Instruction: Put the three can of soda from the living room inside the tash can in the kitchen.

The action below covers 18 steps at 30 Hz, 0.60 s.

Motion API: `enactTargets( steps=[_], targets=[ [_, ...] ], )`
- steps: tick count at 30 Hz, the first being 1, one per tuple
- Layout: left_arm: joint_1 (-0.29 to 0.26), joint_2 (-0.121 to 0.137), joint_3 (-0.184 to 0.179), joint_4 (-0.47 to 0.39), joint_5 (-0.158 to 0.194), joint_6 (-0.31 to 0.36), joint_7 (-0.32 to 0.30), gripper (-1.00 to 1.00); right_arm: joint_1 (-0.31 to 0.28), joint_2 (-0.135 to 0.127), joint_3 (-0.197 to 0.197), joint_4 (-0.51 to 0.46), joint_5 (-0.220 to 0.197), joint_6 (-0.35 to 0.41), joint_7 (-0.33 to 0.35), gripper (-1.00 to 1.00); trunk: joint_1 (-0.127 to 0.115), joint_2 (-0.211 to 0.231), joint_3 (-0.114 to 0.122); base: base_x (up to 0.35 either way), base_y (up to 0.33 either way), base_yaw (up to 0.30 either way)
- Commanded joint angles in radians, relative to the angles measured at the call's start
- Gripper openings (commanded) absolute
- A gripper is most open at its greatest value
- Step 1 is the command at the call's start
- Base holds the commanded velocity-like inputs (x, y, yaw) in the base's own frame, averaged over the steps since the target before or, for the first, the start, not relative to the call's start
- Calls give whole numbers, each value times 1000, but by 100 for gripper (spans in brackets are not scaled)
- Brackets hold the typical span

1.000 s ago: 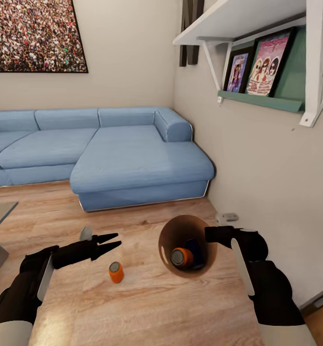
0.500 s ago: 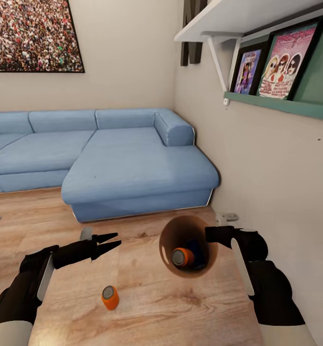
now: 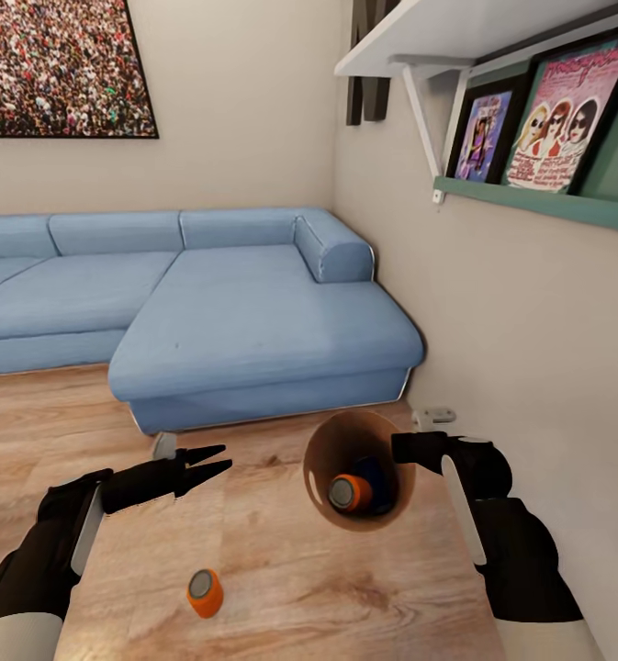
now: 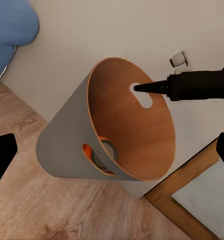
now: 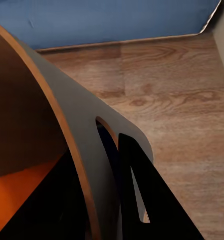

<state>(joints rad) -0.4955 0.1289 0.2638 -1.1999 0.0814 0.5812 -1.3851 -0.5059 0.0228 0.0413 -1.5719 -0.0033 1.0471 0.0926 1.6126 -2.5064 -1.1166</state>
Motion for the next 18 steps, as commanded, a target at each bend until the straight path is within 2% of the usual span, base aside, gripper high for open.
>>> enactTargets(
  steps=[1, 8, 12, 18],
  targets=[
    [0, 0, 0, 0, 0, 0, 0, 100, 0, 0, 0, 0, -15, 0, 1, -100, 0, 0, 0, 322, 0, 0],
    [0, 0, 0, -1, 0, -2, -2, 100, 0, 0, -1, 0, -15, 0, 1, -100, 0, 0, 0, 293, 0, 1],
    [0, 0, 0, -1, 0, -3, -7, 100, 0, -1, -1, 0, -15, 0, 1, -100, 0, 0, 0, 64, 0, 85],
    [0, 0, 0, -1, 0, -3, -7, 100, 0, -1, -1, 0, -15, 0, 1, -100, 0, 0, 0, 8, 0, 227]
  ],
)
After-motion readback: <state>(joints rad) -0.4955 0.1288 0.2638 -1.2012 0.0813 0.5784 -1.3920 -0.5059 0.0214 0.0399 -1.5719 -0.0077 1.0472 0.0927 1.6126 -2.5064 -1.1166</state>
